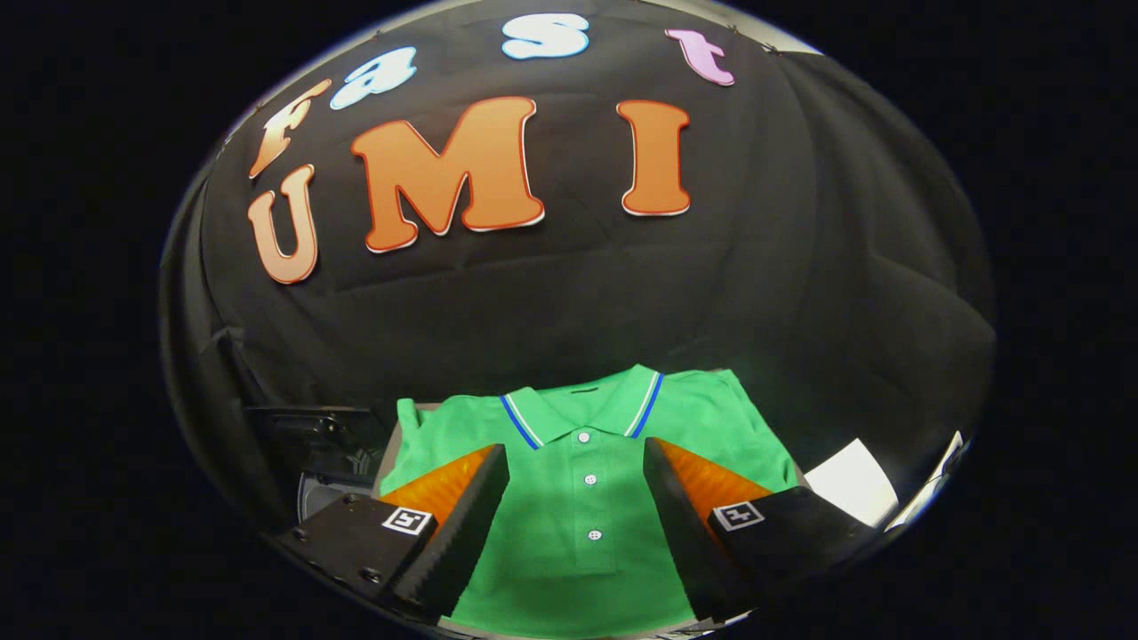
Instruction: Put the clothes into the washing machine and then close the washing machine lid.
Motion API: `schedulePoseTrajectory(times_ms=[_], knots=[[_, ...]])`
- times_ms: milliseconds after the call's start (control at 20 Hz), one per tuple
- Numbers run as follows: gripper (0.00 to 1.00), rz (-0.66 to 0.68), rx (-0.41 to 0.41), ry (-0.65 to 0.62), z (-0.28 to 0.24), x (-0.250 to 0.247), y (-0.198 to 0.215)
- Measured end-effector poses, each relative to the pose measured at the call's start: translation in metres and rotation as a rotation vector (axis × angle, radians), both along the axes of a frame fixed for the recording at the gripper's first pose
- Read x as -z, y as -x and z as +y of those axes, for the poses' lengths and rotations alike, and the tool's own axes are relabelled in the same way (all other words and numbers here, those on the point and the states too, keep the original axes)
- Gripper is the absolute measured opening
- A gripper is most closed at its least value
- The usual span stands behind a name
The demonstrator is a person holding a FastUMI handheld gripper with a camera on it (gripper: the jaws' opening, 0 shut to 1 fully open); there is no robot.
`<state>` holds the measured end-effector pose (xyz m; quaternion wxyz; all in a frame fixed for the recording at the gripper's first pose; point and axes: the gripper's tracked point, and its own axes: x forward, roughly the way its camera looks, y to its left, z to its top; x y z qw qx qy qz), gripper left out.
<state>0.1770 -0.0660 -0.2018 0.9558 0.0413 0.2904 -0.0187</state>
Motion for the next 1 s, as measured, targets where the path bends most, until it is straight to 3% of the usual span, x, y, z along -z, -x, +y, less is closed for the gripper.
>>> schedulePoseTrajectory(times_ms=[400,1000], knots=[[0.98,0.196,-0.014,-0.005,-0.005,0.054,-0.015],[0.98,0.377,-0.035,0.069,-0.004,0.066,-0.015]])
